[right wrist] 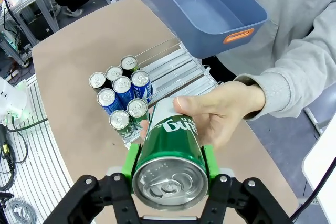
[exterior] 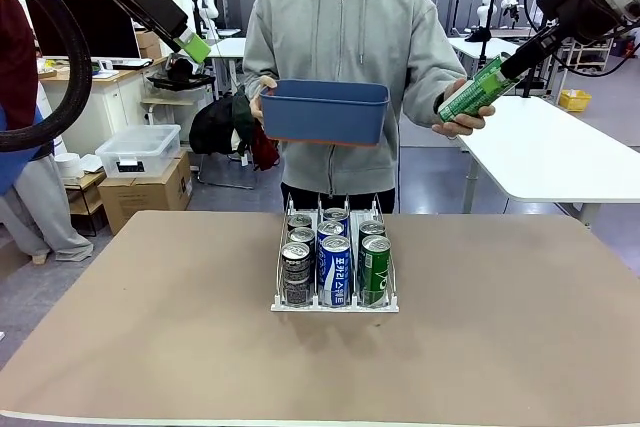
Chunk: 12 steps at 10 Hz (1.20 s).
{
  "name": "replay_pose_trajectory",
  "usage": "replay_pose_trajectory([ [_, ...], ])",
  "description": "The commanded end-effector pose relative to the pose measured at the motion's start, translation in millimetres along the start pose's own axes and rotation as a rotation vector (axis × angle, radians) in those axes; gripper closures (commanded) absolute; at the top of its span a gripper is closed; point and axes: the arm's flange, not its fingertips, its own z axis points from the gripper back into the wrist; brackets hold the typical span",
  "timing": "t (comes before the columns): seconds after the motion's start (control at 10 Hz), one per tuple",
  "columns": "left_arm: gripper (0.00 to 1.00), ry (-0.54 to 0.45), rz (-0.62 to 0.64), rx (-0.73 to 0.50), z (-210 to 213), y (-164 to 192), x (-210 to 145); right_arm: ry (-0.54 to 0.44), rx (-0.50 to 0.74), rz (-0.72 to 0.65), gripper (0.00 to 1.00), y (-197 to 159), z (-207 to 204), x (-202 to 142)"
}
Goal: Fill the beverage cans into the dispenser.
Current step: Place the picked Sprite in the line of the Automatic Can Dispenser with the same cans.
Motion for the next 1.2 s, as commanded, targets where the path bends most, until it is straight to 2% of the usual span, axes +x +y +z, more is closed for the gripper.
replay_pose_trajectory([
  [0.0,0.0,0.003,0.001,-0.003,-0.4,0.9,-0.9,-0.004,-0.003,-0.005,0.49,0.9,1.8,1.1],
  [1.0,0.0,0.003,0.001,-0.003,-0.4,0.9,-0.9,-0.004,-0.003,-0.005,0.49,0.9,1.8,1.1],
  [1.1,0.0,0.003,0.001,-0.003,-0.4,0.9,-0.9,0.0,0.001,0.0,0.42,0.1,-0.1,-0.1],
])
